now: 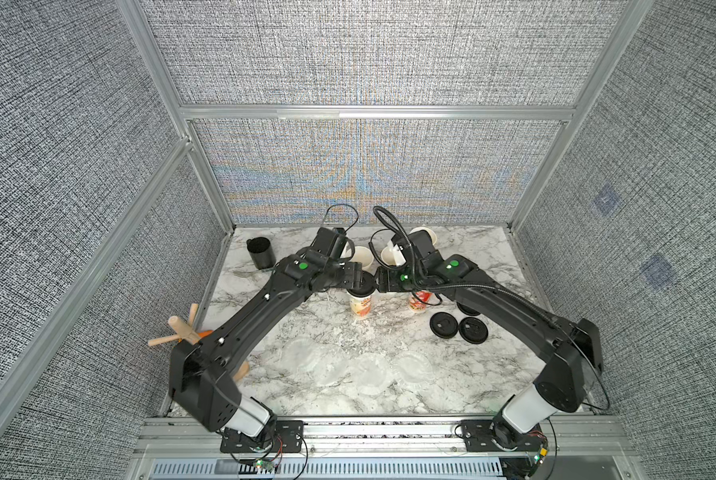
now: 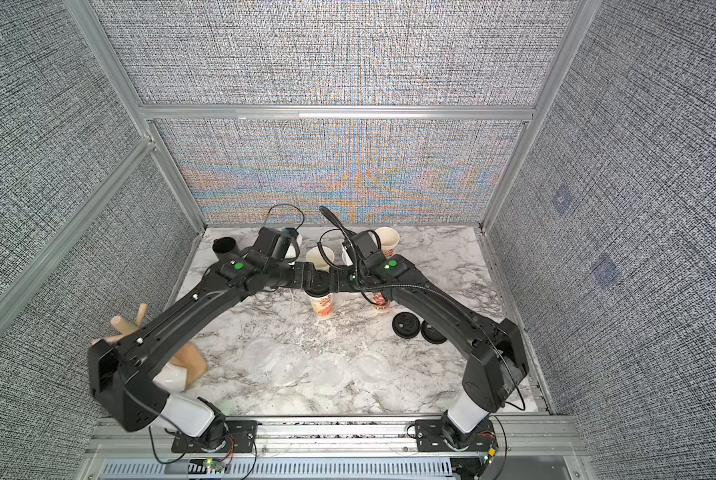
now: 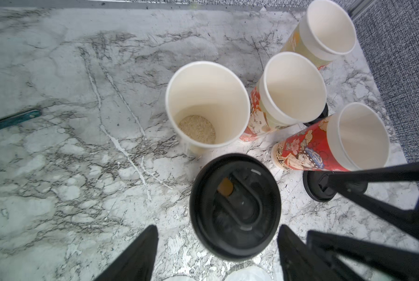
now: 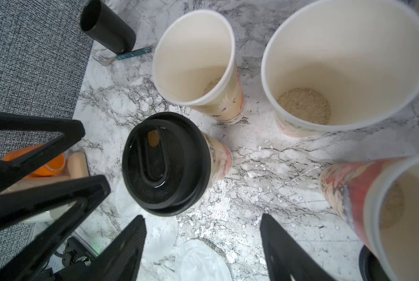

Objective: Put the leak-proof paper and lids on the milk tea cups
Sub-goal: Secure the cup lid on the cup, then move the cup to the center of the board.

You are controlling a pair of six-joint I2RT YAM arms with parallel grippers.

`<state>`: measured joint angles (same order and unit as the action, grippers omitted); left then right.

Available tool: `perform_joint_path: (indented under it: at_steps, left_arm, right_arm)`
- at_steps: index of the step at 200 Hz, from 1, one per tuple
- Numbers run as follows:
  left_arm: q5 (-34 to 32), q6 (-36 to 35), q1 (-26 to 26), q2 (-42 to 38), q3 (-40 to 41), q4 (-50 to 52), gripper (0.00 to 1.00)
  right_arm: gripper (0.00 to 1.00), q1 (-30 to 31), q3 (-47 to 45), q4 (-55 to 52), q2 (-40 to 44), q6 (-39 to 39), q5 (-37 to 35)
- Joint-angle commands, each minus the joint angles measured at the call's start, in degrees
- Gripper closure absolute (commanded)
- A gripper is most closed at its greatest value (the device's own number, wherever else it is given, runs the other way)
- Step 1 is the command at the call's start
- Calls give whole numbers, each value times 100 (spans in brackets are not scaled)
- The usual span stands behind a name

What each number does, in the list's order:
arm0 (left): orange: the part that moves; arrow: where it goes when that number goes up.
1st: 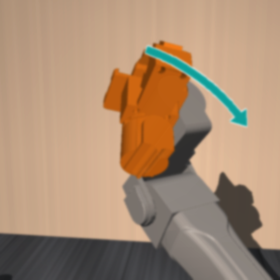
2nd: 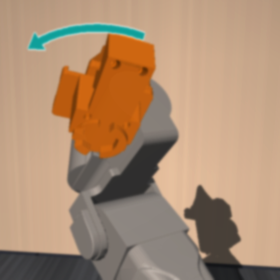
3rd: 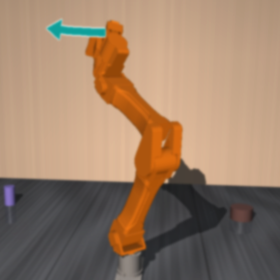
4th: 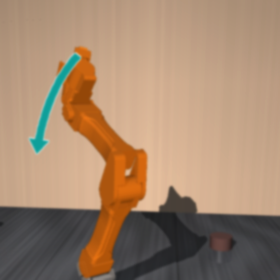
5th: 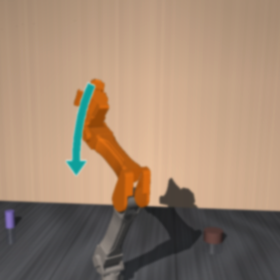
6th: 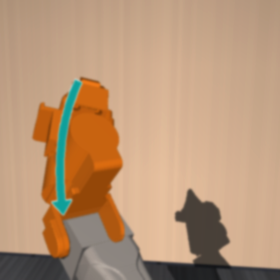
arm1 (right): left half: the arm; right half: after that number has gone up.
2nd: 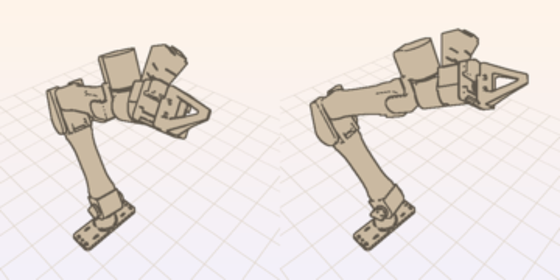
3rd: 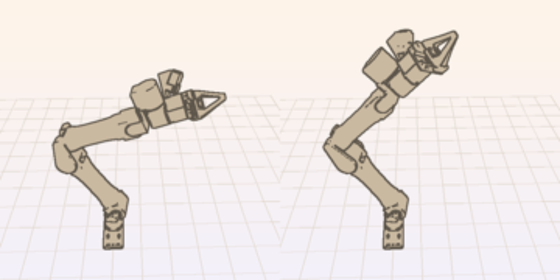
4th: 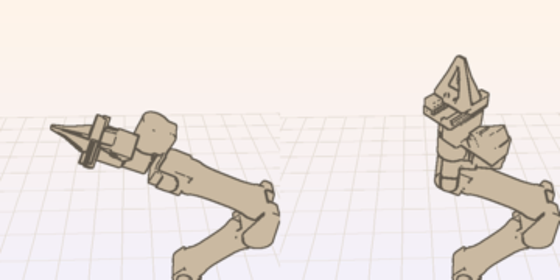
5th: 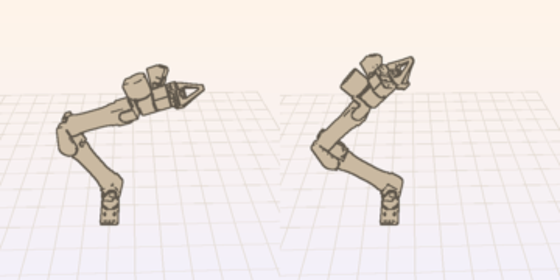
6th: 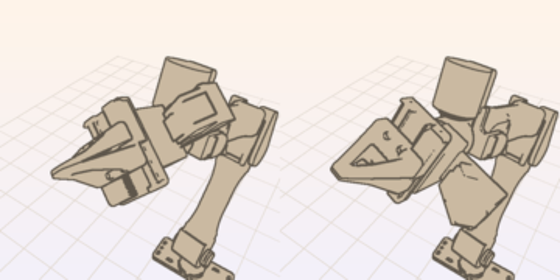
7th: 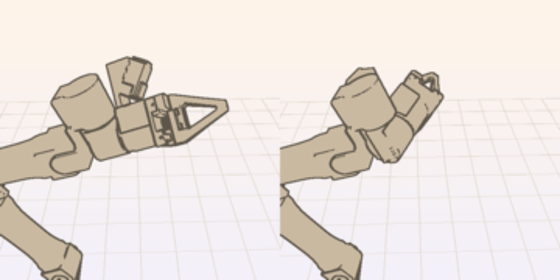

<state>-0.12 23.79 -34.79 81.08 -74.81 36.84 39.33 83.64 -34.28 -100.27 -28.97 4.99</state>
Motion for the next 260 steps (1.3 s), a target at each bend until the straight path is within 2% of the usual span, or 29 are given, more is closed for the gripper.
perform_joint_path:
  at_steps: [1, 16, 37, 59, 99, 173, 260]
  left_arm:
    - [-247, -63, -25, -678, 802, -803, 12]
    - [-223, -154, -107, -1246, 1688, -1526, 9]
    - [-370, -237, -270, -1864, 2792, -2454, 8]
    - [-621, -238, -340, -2480, 3654, -3141, 8]
    - [-545, -555, -405, -3074, 4808, -4538, 9]
    - [-834, -610, -415, -3448, 4994, -4286, 10]
    - [-810, -569, -415, -3379, 4932, -4088, 10]
  right_arm:
    - [17, -14, -110, 164, 195, 364, -16]
    - [13, -66, -269, 264, 393, 596, 68]
    - [3, -129, -677, 736, 669, 1029, 478]
    - [2, -98, -924, 1191, 615, 1468, 815]
    - [2, 77, -1240, 2067, 361, 1994, 712]
    - [2, 327, -1017, 2312, -431, 2387, 171]
    - [2, 402, -1104, 2819, -824, 2518, 158]
